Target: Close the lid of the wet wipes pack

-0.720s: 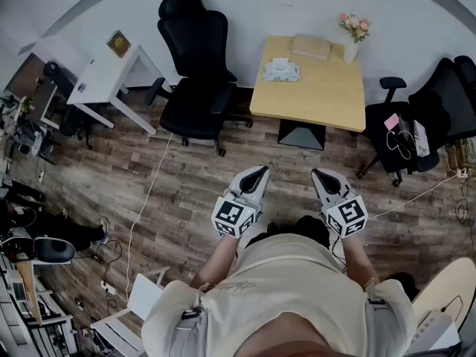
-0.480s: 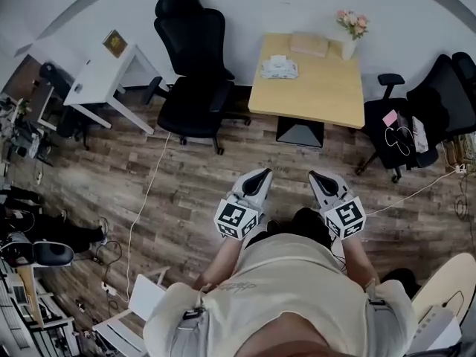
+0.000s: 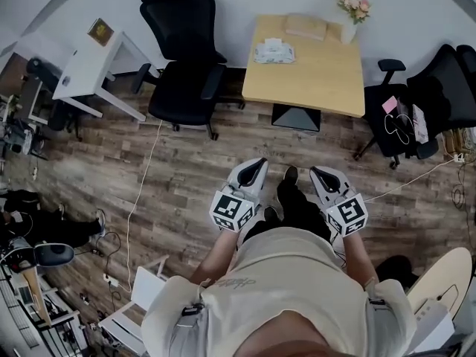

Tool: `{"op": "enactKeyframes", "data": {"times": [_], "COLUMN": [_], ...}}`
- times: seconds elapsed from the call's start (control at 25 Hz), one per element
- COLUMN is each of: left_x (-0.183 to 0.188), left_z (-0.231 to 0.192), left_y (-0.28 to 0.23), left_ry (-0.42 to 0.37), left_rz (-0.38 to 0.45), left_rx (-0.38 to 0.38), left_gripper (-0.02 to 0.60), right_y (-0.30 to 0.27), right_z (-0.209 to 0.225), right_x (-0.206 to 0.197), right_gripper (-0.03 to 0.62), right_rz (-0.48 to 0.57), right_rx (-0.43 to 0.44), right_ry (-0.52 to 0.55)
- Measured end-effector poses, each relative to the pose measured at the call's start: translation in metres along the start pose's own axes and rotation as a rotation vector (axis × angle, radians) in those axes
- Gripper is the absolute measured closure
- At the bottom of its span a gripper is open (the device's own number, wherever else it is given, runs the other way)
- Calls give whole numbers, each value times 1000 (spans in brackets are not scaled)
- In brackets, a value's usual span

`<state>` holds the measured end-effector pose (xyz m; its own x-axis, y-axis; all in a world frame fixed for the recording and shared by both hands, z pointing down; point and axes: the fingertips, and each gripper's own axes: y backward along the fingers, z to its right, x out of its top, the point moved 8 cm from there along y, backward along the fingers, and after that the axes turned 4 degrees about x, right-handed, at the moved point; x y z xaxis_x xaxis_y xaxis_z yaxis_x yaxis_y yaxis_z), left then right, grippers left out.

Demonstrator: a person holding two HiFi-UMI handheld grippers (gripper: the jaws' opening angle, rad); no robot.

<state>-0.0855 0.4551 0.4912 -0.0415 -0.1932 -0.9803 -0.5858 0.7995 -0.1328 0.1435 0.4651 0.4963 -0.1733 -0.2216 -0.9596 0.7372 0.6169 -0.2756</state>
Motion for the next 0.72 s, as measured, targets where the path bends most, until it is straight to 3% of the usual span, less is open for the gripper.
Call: {"op": "enactKeyframes", "data": {"times": [0.4,0.72], "left_x": [20,57], "left_z": [-61,-98], "left_y": [-66,-161], "left_ry": [-36,-63], "left_rz": [-91,-69], "left_rx": [61,53], "left_gripper": [563,563], "right_y": [-95,-153], "right_z": [80,172], "right_x": [20,40], "right_gripper": [592,592], "right_rz": [24,67], "right_rx": [99,125], "right_ry": [-3,-30]}}
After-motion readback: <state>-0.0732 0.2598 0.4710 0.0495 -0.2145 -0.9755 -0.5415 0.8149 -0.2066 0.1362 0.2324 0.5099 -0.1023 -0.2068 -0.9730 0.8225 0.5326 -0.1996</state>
